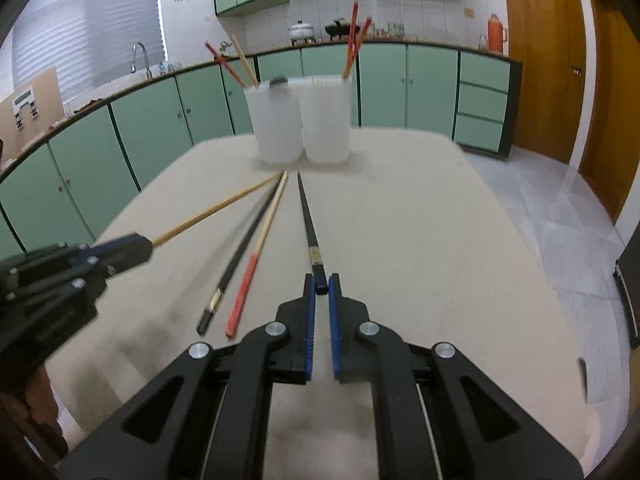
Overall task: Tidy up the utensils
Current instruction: 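Grasp a plain wooden chopstick with the left gripper, then lift both chopsticks and carry them over the white holder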
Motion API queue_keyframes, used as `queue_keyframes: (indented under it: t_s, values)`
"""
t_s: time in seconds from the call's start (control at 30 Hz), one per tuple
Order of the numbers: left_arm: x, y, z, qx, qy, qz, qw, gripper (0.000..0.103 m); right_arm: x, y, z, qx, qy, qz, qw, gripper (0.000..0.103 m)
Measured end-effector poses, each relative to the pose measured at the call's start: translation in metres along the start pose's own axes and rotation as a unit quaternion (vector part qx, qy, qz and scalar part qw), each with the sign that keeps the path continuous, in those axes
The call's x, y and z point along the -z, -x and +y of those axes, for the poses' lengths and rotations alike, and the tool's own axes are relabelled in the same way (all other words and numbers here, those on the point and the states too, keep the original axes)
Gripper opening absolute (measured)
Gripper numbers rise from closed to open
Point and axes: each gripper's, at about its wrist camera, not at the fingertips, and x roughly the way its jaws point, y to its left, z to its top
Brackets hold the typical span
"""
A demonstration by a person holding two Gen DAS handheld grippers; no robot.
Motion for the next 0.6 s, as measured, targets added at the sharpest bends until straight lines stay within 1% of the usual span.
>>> queue_keyframes:
  t_s: [0.17,0.27,0.4,0.6]
  values:
    - [-0.035,0.019,0.005,0.001,-0.003,-0.044,0.999,0.007,-0.035,0.019,-0.001,-0.002,0.021,-0.034,0.999,0.006]
    - [-0.056,0.021,0.006,-0.002,-0.011,-0.065,0.9978,0.007,-0.06,0.027,-0.001,-0.009,0.03,-0.048,0.998,0.006]
    - [-0.082,0.017,0.007,-0.002,-0.021,-0.082,0.9964,0.007,-0.091,0.03,-0.002,-0.019,0.035,-0.052,0.998,0.006]
    - [-0.119,0.008,0.012,0.003,-0.026,-0.094,0.9953,0.007,-0.145,0.02,-0.006,-0.026,0.041,-0.034,0.998,0.006]
